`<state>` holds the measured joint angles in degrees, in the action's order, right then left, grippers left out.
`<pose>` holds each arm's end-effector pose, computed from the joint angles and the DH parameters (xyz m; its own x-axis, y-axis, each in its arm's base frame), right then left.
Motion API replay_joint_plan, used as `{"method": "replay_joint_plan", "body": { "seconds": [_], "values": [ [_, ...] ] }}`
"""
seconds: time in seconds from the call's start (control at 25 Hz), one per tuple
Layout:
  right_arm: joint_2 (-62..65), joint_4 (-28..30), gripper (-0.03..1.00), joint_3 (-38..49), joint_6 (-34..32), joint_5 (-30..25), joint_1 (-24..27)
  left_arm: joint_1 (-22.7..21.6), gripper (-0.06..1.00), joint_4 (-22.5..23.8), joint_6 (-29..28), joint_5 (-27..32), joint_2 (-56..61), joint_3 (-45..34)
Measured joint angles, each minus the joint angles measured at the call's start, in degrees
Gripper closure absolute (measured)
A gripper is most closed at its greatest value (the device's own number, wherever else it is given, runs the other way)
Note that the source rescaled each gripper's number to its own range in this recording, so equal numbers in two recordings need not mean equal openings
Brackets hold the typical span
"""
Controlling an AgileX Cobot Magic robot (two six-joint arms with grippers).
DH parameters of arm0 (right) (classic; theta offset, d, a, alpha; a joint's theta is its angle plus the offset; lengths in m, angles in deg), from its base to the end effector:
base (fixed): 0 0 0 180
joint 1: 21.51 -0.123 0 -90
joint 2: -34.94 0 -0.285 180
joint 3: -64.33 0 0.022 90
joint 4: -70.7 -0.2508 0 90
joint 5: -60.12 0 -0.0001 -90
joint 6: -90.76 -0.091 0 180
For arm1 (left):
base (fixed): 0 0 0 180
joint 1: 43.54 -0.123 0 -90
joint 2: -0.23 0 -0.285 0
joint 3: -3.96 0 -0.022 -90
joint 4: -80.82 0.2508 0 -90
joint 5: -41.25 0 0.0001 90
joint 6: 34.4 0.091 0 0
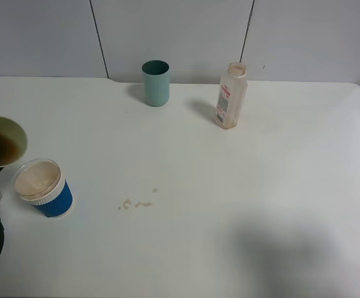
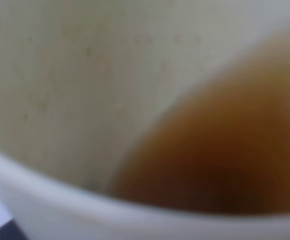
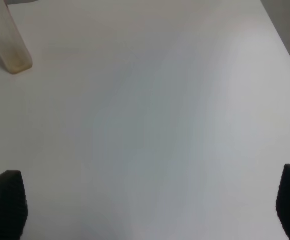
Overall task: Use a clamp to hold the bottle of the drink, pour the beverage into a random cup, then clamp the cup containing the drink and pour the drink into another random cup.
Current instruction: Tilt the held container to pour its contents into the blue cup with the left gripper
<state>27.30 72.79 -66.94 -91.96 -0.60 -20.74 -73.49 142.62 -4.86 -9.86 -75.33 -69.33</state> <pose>-0.0049 -0.0028 0.2766 -0.4537 0.0357 -0.8905 0.0552 0.9984 0.0119 0.1487 0.0137 0.1641 0.0777 0.8692 -0.4883 0.4360 0.4108 0.8007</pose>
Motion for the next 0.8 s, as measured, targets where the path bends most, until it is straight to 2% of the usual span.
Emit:
{"method": "replay_joint_plan", "body": {
  "seconds": [0.16,0.8],
  "values": [
    [0.0,0.0,-0.03,0.0,0.0,0.0,0.0,2.6,0.94,-2.5,0.4,2.1,0.0,0.7],
    [0.0,0.0,-0.03,0.0,0.0,0.0,0.0,2.8,0.94,-3.3,2.8,5.4,0.0,0.7]
  ]
}}
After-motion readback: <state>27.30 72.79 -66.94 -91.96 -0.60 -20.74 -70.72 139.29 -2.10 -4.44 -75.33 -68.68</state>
